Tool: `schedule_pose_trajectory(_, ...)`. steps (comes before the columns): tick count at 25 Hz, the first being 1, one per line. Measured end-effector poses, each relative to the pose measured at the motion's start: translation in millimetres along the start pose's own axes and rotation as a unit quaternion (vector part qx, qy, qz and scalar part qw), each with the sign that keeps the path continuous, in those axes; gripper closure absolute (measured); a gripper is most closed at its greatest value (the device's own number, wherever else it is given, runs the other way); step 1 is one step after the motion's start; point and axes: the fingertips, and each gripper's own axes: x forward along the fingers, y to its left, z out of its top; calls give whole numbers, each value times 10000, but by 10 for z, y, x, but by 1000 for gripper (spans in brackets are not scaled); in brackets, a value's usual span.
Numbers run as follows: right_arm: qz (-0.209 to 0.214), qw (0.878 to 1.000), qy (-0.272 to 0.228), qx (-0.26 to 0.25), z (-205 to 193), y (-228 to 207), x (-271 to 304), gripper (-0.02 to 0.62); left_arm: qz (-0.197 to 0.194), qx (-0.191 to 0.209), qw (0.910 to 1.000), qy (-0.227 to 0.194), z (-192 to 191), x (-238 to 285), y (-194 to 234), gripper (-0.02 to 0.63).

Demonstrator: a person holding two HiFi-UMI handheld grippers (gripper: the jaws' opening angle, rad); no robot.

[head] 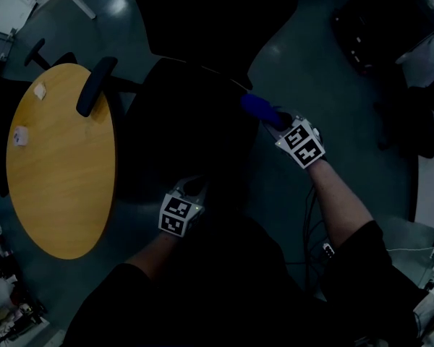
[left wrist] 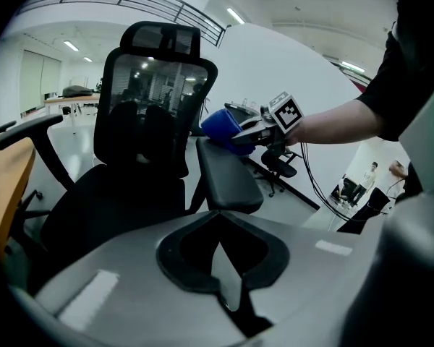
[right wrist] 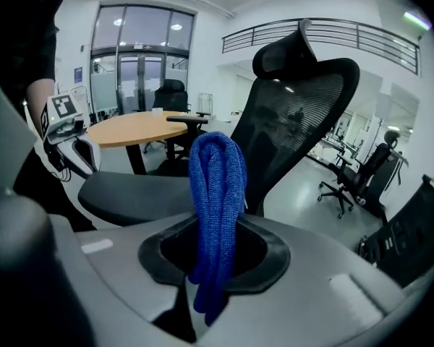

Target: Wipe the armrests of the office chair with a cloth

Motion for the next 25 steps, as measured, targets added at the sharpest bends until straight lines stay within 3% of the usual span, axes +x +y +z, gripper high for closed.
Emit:
schedule_pose_trajectory(14,107,9907,-268,1327,-215,868,-223,506,-170,185,9997,-33,14,22,40,592)
schedule_pose_trajectory(25,7,9882,1,1531,-122,1659,-318,506,-370,446,9983,-84,-15,17,69,592)
